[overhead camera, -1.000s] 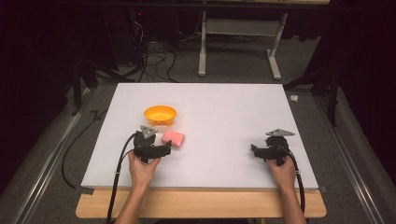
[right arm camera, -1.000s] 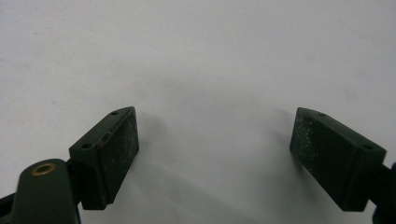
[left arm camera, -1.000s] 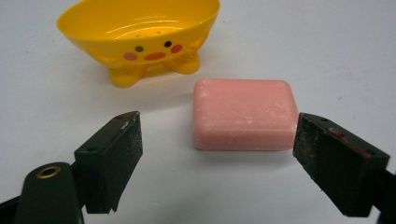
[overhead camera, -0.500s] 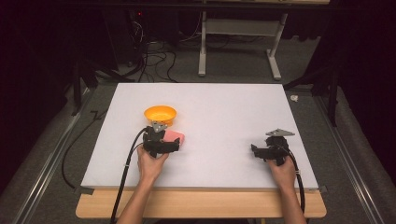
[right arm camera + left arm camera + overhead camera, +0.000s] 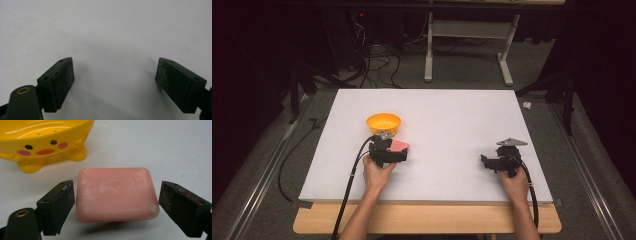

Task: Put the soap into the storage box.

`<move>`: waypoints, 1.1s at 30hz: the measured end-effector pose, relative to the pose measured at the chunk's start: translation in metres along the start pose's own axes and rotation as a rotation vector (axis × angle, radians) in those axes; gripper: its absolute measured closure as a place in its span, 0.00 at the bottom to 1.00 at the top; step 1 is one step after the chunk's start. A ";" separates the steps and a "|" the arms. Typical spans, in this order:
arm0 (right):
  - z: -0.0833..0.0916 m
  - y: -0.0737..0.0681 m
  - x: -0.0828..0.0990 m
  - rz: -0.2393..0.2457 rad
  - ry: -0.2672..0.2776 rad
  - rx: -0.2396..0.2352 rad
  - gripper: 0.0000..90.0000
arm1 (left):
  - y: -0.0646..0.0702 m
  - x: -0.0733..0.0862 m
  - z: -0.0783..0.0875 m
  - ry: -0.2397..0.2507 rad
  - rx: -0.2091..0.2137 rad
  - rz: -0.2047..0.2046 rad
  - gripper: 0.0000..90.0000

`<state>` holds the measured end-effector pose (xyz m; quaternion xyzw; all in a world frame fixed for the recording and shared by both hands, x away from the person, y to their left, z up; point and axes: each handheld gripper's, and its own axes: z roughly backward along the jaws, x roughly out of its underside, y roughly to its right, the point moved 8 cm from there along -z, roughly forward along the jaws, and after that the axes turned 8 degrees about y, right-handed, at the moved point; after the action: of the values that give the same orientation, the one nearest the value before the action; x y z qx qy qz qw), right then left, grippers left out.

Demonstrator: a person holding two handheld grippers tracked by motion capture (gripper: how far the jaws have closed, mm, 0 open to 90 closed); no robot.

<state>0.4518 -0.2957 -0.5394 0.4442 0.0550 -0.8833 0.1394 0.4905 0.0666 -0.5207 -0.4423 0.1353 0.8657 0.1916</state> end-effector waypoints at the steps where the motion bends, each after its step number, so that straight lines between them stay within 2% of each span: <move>1: 0.000 0.000 0.000 0.000 0.000 0.000 0.18 | 0.000 0.001 -0.001 -0.005 -0.001 -0.003 0.15; 13: 0.000 0.000 0.000 0.002 0.000 -0.001 0.18 | 0.001 0.006 -0.013 -0.034 -0.017 -0.012 0.14; 20: 0.000 0.000 0.000 0.002 0.000 0.000 0.18 | 0.001 0.010 -0.020 -0.057 -0.043 -0.029 0.14; 33: 0.000 0.000 0.000 0.000 0.000 0.000 0.18 | 0.002 0.010 -0.019 -0.054 -0.056 -0.043 0.15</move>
<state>0.4518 -0.2957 -0.5394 0.4443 0.0549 -0.8832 0.1396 0.4978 0.0589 -0.5401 -0.4267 0.0962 0.8764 0.2013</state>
